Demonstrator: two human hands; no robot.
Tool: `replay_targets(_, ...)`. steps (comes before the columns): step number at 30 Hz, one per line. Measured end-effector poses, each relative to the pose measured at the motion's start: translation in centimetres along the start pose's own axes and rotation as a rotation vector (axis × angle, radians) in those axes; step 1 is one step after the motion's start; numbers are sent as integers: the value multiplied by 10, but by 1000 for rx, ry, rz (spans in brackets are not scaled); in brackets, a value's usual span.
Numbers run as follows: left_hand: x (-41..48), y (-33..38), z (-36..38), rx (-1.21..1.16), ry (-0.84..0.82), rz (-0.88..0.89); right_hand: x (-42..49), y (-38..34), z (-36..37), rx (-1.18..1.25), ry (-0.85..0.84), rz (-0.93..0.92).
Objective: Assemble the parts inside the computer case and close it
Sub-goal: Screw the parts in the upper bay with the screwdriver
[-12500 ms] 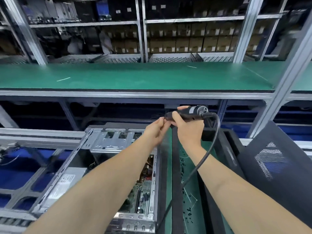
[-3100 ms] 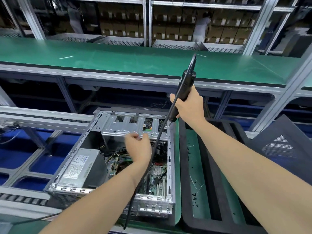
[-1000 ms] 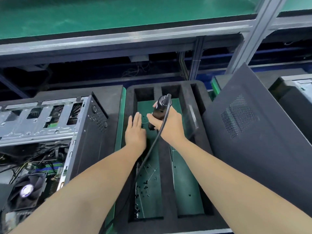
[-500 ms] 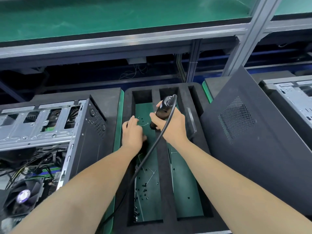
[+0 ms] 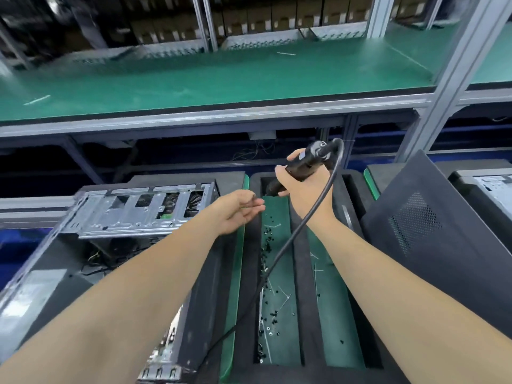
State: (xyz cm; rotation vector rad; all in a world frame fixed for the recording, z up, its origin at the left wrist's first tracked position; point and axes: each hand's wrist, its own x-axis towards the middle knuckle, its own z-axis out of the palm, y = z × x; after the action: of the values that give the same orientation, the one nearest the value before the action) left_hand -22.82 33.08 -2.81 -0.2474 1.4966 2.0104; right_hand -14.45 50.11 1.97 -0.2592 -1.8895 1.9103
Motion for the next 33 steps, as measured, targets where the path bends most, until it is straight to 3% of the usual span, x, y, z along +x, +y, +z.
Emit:
replay_targets(10, -46, 24, -2, -535, -95, 10, -20, -56, 38, 132, 29, -234)
replay_targets(17, -61, 29, -12, -588, -139, 15, -31, -71, 54, 126, 70, -240)
replay_targets(22, -66, 30, -17, 9, -79, 112, -40, -73, 63, 9, 125, -254)
replay_targets(26, -63, 29, -21, 187, 18, 164, -47, -74, 63, -16, 165, -269)
replay_targets(30, -63, 17, -12, 759, 25, 220, -47, -76, 59, -16, 180, -249)
replay_targets(33, -60, 6, -2, 1021, 6, 245, -43, -75, 51, -16, 183, -235)
